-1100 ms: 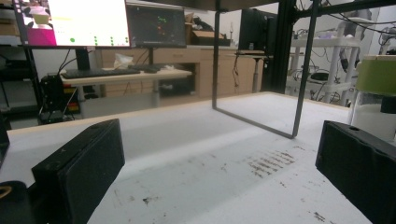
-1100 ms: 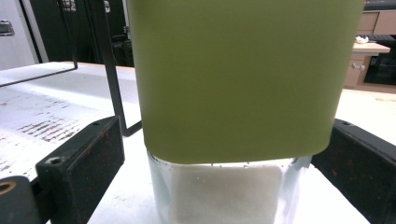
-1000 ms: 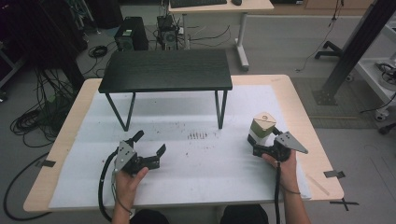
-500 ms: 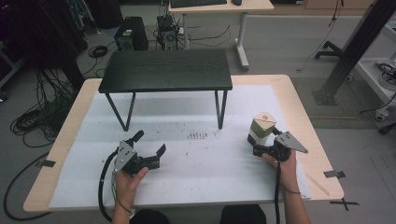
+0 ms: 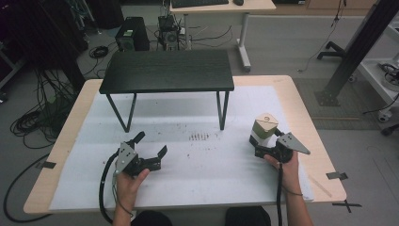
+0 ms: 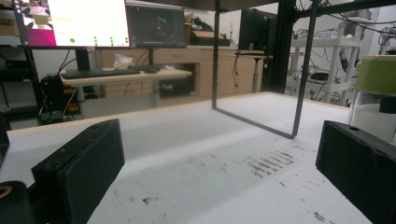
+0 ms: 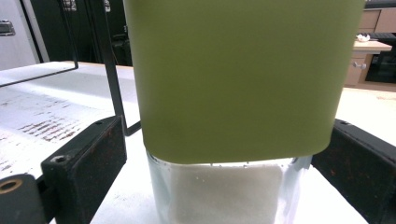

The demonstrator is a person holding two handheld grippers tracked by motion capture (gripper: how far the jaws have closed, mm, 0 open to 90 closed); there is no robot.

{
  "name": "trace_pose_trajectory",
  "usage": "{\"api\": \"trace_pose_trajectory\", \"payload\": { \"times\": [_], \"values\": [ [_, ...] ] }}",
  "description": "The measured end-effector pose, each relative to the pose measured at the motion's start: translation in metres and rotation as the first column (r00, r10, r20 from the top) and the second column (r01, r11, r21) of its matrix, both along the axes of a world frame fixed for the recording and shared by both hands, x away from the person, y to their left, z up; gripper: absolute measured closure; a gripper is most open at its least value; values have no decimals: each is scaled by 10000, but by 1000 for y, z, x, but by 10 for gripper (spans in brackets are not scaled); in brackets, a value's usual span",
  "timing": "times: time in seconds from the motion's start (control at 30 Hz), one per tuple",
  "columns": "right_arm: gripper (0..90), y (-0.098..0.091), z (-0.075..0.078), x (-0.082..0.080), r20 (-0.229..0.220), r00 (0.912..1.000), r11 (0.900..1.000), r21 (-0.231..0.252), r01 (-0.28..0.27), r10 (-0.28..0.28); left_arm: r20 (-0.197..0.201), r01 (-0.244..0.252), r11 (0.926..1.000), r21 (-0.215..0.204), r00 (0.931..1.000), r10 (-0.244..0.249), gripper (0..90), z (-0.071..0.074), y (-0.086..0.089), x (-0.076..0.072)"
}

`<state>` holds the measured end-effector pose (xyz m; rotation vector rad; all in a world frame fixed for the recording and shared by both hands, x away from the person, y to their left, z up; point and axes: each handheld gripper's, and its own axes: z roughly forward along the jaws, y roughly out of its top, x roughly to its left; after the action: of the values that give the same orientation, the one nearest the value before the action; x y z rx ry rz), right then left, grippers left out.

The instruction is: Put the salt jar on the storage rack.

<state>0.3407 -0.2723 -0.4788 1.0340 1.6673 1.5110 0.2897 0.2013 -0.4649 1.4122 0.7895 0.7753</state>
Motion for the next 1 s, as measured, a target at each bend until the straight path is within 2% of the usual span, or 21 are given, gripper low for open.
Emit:
{"api": "trace_pose_trajectory", "payload": {
  "times": [0.27,1.0],
  "values": [
    [72,1,0,0,22,9999,9999,-35,124,-124,2,4,10000,-1,10000,-4,15,0,0,0],
    [195,2,0,0,-67,10000,9997,-233,41,-42,9,19,10000,2,10000,-19,15,0,0,0]
  ]
}}
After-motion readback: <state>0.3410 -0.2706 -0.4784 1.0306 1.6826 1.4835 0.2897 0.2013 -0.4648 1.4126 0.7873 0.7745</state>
